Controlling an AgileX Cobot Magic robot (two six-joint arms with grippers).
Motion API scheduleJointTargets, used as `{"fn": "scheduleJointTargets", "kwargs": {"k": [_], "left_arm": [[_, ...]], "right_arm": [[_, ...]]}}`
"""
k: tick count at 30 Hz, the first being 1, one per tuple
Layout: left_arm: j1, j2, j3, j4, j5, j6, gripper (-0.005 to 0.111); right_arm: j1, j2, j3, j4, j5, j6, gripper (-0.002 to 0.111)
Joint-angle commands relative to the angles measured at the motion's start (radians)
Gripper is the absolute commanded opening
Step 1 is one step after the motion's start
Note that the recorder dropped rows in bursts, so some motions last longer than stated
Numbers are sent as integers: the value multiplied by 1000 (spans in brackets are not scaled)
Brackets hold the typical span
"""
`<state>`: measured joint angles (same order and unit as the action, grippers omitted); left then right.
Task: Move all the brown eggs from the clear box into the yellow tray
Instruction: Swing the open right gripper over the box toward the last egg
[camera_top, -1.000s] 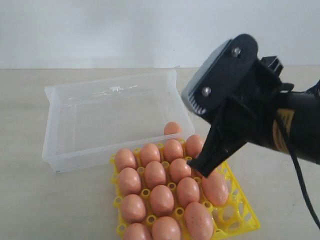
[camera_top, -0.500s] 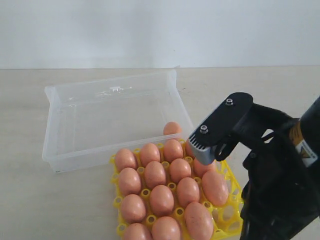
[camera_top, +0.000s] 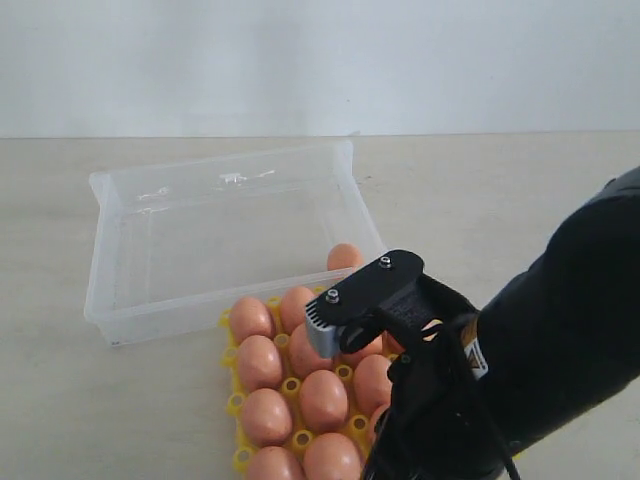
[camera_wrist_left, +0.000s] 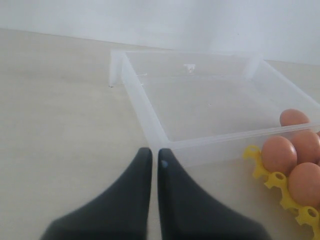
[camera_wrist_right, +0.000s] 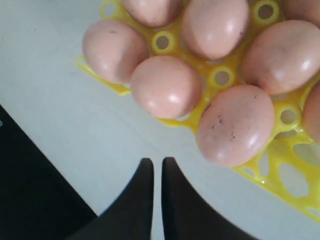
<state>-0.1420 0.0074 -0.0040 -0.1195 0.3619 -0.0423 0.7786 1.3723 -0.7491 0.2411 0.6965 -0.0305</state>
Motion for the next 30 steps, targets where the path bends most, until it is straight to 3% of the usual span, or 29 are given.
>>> {"fn": "scheduleJointTargets", "kwargs": {"k": [1,12,30], "left_arm": [[-2,4,4,4,-7,4,4],[-2,4,4,4,-7,4,4],[-2,4,4,4,-7,4,4]], "right_arm": [[-1,1,54,-58,-72,62,0],[-1,8,99,-80,-198,95,0],[-1,108,99,-170,-227,160,0]]}}
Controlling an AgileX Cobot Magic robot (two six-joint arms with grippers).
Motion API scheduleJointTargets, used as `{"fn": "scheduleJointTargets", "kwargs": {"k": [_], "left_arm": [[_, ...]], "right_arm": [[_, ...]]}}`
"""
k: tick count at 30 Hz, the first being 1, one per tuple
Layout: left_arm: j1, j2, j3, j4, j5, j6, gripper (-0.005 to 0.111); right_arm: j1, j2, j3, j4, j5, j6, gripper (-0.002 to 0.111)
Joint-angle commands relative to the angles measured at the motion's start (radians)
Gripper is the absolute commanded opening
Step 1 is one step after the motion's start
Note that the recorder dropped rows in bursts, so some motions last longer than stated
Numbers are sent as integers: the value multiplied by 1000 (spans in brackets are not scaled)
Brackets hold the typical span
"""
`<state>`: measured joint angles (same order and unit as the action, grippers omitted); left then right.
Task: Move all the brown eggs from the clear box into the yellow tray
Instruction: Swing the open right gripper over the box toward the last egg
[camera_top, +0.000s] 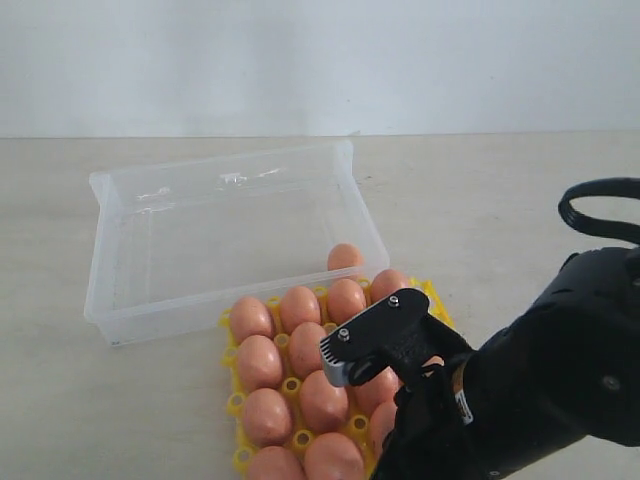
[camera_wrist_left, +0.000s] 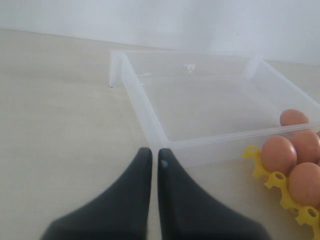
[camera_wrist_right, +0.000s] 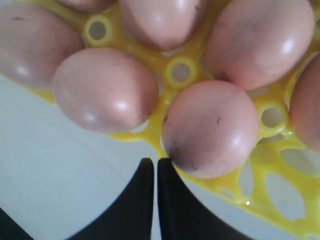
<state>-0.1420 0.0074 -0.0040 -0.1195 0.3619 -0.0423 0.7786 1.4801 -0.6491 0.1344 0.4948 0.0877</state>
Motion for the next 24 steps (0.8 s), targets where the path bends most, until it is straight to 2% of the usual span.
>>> {"fn": "scheduleJointTargets", "kwargs": {"k": [1,7,12,17,24], "left_arm": [[-2,4,4,4,-7,4,4],[-2,4,4,4,-7,4,4],[-2,4,4,4,-7,4,4],[-2,4,4,4,-7,4,4],[-2,4,4,4,-7,4,4]], "right_arm": [[-1,0,-1,-87,-27,63,0],[-1,-11,-1,-143,20,136,0],[-1,-123,-41,-134,80,134,0],[-1,-263,-145,-232,23,138,0],[-1,-260,-216,-301,-19,138,0]]}}
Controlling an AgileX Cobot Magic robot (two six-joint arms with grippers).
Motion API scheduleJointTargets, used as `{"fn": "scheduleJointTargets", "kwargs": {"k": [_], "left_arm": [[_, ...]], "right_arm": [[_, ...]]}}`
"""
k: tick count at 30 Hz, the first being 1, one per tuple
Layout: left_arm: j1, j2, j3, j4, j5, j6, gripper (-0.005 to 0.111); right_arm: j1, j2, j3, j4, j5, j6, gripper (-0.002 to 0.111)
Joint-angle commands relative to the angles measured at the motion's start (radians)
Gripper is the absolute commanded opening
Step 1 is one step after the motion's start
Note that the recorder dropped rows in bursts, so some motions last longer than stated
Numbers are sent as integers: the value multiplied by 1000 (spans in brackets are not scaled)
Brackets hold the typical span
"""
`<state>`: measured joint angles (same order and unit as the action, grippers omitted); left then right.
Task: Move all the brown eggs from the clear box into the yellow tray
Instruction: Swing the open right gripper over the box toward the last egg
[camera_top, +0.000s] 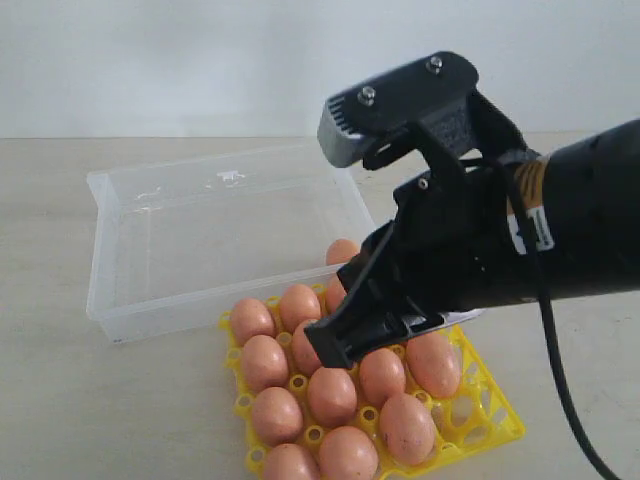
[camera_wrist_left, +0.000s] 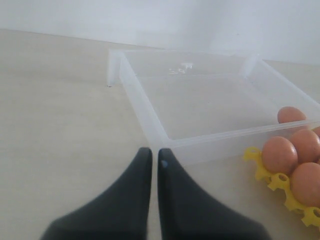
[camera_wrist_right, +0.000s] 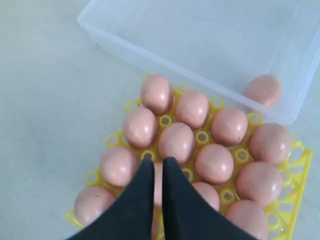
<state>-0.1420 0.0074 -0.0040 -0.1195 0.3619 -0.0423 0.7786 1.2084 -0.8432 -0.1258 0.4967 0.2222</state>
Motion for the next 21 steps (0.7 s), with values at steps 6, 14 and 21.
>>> {"fn": "scheduleJointTargets", "kwargs": {"k": [6,14,21], "left_arm": [[-2,4,4,4,-7,4,4],[-2,4,4,4,-7,4,4],[-2,4,4,4,-7,4,4]], "right_arm": [[-28,152,-239,-173,-54,17,0],[-100,647,-698,-126,465,-237,0],[-134,889,-994,-95,505,-94,5]]}}
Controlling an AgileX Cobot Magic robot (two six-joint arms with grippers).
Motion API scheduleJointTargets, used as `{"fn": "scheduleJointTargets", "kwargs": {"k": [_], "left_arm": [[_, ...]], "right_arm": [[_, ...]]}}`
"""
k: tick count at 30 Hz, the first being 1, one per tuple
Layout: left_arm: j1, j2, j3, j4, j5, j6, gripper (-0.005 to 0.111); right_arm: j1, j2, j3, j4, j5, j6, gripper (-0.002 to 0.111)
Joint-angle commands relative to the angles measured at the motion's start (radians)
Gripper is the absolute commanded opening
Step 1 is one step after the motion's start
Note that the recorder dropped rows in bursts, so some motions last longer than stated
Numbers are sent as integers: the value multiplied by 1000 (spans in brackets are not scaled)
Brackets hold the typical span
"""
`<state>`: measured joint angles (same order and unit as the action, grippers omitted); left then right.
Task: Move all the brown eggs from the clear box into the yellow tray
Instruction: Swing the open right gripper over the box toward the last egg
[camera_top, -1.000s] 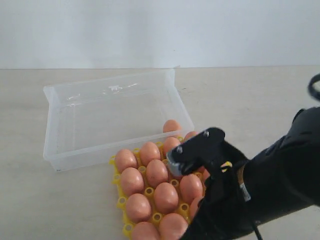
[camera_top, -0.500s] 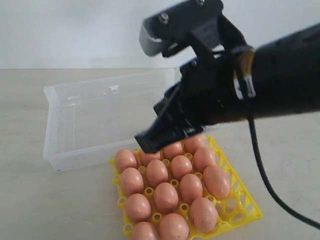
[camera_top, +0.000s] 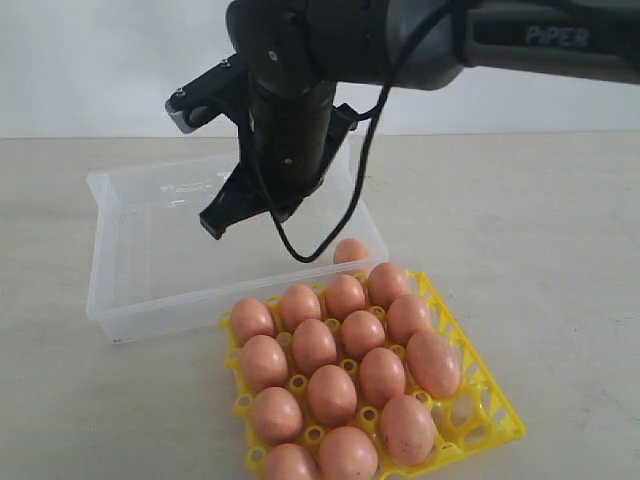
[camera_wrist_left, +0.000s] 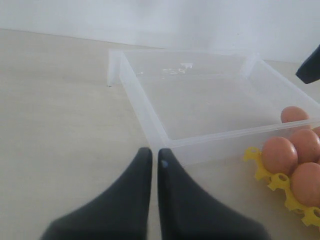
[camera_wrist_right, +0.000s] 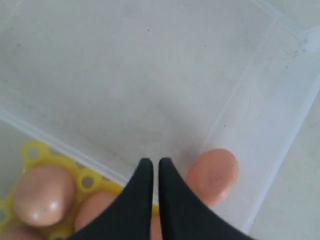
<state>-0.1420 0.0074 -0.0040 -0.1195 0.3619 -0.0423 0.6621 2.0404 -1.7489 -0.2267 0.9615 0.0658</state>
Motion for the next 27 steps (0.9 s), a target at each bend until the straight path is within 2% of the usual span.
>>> {"fn": "scheduleJointTargets", "kwargs": {"k": [1,4,7,11,17,22,27], "left_arm": [[-2,4,4,4,-7,4,4],[-2,4,4,4,-7,4,4],[-2,4,4,4,-7,4,4],[-2,4,4,4,-7,4,4],[-2,4,4,4,-7,4,4],[-2,4,4,4,-7,4,4],[-2,4,4,4,-7,4,4]], "right_arm": [[-25,73,-110,11,61,101,12],[-36,93,-127,11,106,179,33],[-61,98,-127,-10,149,299,49],[-102,98,-127,10,188,373,50],[-151,100,-127,134,165,366,50],[-152,116,-127,173,98,366,50],[-152,166,-127,166,103,375,50]]}}
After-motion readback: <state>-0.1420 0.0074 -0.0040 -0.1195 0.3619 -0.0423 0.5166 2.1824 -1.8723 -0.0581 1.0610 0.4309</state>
